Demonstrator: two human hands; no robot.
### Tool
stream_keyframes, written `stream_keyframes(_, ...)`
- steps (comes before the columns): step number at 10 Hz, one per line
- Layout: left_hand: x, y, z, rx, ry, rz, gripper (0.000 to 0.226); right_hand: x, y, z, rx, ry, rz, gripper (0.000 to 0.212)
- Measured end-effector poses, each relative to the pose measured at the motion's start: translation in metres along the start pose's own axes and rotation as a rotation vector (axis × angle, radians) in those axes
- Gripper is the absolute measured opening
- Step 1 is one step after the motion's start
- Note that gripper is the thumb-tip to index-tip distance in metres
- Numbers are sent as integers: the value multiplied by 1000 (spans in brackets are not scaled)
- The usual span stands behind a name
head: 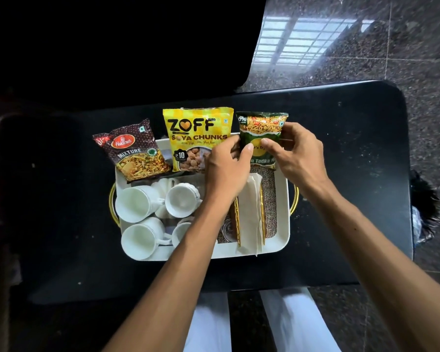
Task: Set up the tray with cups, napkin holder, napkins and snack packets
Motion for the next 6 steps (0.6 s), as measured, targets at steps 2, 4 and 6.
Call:
stream_keyframes(2, 1, 0, -1, -32, 6, -14, 30, 0, 3, 1, 8, 3, 27, 50)
stream_keyframes(4, -10, 14, 3, -63, 8, 1, 45, -12, 24, -9, -52, 47, 132, 54)
stream_keyframes(6, -37, 37, 34, 186, -197, 49, 48, -49, 21, -59, -236, 328, 183, 44)
Point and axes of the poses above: each hand's wrist, its own x-axis towards the middle knuckle, its own y-axis out of the back of the hand, z = x × y, the point moved 9 cm from there along x, towards the middle knuckle, and after that the axes turned 9 degrees about -x, right-handed, at the moved point
